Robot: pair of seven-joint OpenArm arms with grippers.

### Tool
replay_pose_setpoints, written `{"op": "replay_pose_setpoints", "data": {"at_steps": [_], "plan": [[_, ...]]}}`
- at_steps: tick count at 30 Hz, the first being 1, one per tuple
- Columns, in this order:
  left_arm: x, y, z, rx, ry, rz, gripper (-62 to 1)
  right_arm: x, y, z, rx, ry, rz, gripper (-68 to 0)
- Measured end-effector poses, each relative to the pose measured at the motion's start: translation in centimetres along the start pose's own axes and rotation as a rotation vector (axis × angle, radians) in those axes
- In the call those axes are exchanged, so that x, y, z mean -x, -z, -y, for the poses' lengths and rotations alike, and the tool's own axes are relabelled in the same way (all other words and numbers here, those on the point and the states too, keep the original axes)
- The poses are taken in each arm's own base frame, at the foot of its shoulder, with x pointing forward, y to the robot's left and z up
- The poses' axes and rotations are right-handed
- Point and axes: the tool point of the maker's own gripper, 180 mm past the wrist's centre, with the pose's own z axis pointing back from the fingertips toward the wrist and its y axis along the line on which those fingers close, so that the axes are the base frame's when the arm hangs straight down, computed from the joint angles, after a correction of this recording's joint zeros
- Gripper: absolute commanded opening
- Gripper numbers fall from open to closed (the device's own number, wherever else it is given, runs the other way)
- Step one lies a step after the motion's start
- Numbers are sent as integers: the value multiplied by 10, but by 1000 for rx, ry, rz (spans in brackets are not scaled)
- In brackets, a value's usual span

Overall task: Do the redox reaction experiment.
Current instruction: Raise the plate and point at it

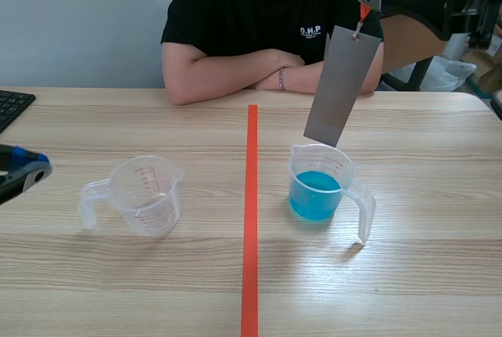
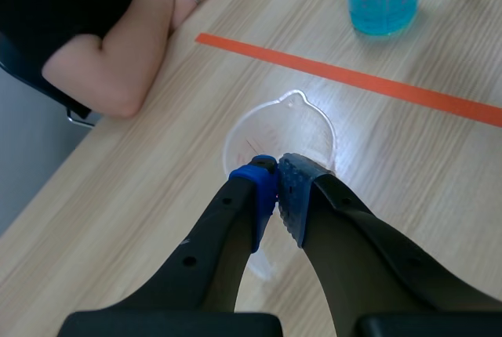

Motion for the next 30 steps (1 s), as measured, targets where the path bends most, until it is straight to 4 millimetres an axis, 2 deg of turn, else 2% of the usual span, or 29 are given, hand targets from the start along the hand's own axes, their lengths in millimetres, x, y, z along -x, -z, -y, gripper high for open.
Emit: {"op": "replay_pose_setpoints", "data": {"at_steps": [9, 15, 20, 30], "plan": [[-26, 55, 14, 62, 46, 71, -562, 0, 0, 0, 0, 0, 0, -660], [-22, 99, 22, 50, 70, 88, -562, 0, 0, 0, 0, 0, 0, -660], [-24, 126, 24, 36, 62, 111, -562, 0, 0, 0, 0, 0, 0, -660], [-30, 176, 54, 132, 98, 125, -562, 0, 0, 0, 0, 0, 0, -660]]}}
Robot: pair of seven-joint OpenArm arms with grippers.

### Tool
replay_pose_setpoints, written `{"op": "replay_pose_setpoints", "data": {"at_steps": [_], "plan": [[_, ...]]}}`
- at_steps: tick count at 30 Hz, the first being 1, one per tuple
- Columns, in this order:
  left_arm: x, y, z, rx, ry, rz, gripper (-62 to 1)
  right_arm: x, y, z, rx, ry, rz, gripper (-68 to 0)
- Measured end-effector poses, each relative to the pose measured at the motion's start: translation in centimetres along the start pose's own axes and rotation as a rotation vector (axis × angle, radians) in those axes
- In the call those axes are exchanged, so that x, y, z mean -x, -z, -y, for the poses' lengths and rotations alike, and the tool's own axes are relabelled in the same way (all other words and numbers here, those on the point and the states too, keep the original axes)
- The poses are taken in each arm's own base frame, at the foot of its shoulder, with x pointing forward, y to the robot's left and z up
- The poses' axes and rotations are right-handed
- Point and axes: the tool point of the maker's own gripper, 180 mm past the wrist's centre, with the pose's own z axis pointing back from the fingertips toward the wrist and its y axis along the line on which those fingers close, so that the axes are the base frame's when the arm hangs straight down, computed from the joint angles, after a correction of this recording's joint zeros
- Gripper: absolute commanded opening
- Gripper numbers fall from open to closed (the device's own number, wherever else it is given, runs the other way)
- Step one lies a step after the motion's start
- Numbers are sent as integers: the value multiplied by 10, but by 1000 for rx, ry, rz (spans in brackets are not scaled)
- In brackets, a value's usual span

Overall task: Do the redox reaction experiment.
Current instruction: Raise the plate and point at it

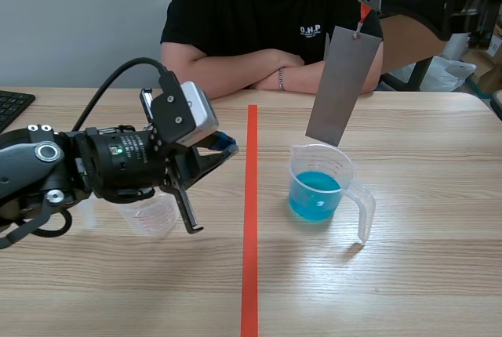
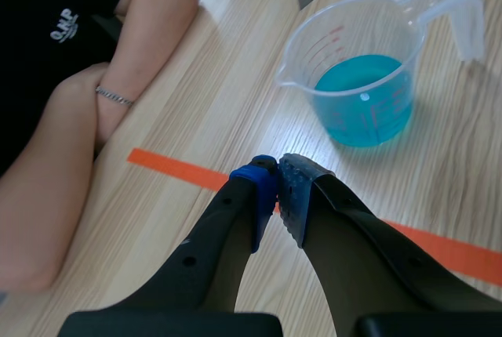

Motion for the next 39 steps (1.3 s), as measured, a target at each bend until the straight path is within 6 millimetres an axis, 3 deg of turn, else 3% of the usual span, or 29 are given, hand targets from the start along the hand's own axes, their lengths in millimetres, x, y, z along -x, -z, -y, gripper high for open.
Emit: {"op": "replay_pose_setpoints", "data": {"at_steps": [5, 13, 20, 25, 39], "plan": [[-12, 16, -5, -10, -5, 35, -562, 0, 0, 0, 0, 0, 0, -660], [-8, 37, 0, 0, 16, 20, -562, 0, 0, 0, 0, 0, 0, -660], [-8, 44, 7, 13, 26, 34, -562, 0, 0, 0, 0, 0, 0, -660], [-20, 54, 11, 11, 8, 64, -562, 0, 0, 0, 0, 0, 0, -660], [-38, 59, 4, -16, 14, 126, -562, 0, 0, 0, 0, 0, 0, -660]]}}
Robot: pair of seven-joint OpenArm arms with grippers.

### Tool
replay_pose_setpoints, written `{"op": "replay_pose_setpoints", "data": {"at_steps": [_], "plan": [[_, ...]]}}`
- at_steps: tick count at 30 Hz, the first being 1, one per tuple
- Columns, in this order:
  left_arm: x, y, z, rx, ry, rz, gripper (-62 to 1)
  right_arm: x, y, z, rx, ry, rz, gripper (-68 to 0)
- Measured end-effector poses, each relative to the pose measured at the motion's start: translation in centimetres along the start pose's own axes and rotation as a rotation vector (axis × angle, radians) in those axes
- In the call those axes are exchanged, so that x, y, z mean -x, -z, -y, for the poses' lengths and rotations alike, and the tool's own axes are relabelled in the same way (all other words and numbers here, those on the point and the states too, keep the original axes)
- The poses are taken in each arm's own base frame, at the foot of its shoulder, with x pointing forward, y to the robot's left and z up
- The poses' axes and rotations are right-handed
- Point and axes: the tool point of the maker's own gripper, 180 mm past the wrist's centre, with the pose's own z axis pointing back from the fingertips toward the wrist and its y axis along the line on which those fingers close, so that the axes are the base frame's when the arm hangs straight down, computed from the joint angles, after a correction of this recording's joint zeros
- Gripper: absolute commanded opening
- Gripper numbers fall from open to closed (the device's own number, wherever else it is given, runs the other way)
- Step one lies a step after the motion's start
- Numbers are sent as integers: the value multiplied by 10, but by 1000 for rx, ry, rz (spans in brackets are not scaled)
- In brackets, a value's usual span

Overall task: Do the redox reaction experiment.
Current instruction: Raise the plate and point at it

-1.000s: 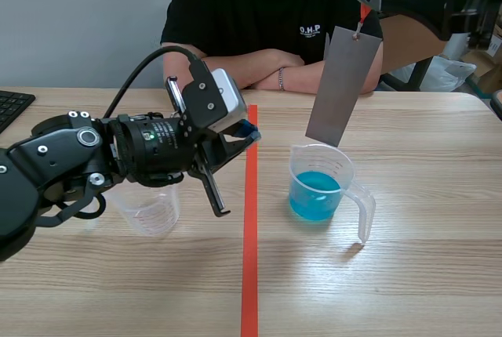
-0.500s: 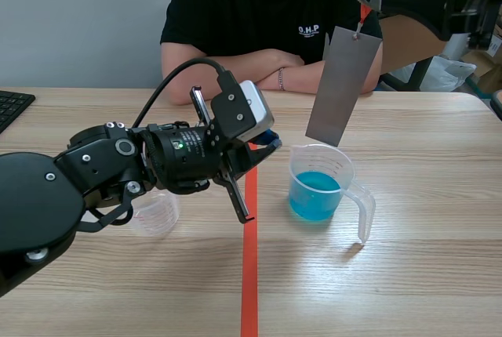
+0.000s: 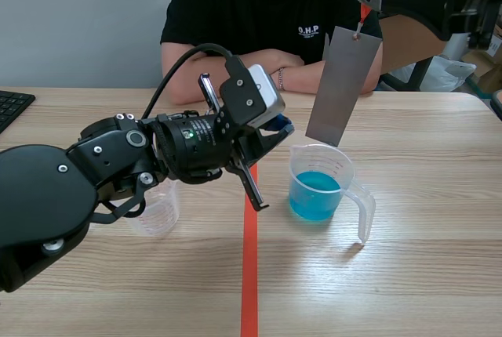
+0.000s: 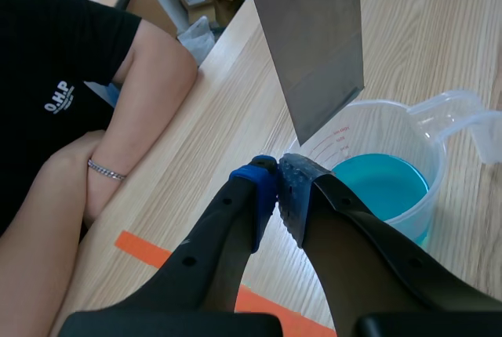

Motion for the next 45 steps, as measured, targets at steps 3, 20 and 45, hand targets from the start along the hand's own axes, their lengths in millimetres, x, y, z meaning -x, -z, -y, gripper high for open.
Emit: {"op": "replay_pose_setpoints", "data": {"at_steps": [3, 20, 45], "plan": [[-5, 0, 0, 0, 0, 28, -562, 0, 0, 0, 0, 0, 0, -660], [4, 0, 1, 3, -1, -25, -562, 0, 0, 0, 0, 0, 0, -660], [3, 0, 2, 9, 1, -17, -562, 0, 0, 0, 0, 0, 0, -660]]}}
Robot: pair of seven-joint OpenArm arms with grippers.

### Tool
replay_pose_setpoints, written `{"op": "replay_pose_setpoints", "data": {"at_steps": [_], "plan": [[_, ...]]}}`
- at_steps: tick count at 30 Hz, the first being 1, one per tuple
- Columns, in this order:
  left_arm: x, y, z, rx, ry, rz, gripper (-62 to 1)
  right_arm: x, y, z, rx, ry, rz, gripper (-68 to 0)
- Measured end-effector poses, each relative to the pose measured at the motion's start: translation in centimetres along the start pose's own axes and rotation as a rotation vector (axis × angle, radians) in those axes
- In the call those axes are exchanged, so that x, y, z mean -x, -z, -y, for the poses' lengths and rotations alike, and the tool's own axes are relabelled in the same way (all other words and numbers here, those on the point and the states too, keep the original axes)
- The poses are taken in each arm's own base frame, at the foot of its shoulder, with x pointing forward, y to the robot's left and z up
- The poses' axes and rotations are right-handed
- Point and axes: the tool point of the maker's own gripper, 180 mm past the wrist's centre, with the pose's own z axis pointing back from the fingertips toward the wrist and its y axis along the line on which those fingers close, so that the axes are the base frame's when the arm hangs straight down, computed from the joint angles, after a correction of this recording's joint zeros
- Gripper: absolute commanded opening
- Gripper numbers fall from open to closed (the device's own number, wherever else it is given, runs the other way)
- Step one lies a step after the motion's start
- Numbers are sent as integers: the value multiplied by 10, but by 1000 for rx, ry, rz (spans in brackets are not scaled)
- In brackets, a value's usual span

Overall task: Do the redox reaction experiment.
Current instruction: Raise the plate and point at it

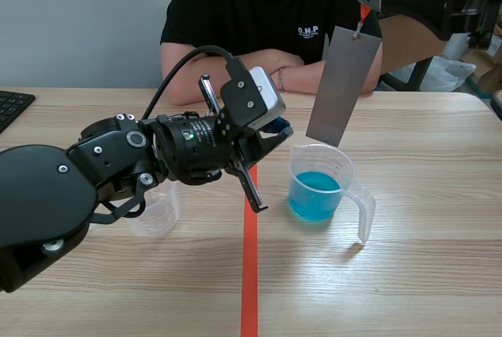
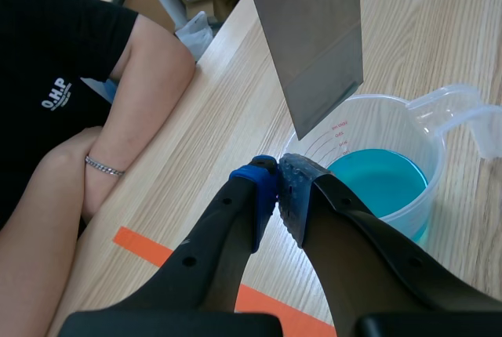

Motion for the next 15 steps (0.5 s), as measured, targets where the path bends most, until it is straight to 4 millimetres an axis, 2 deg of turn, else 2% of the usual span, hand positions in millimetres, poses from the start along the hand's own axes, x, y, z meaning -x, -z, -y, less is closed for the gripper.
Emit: {"op": "replay_pose_setpoints", "data": {"at_steps": [4, 10, 15], "plan": [[0, -10, 9, 23, 8, 18, -562, 0, 0, 0, 0, 0, 0, -660], [-5, -51, 24, 41, 49, 5, -562, 0, 0, 0, 0, 0, 0, -660], [-6, -97, 9, -62, 42, -35, -562, 0, 0, 0, 0, 0, 0, -660]]}}
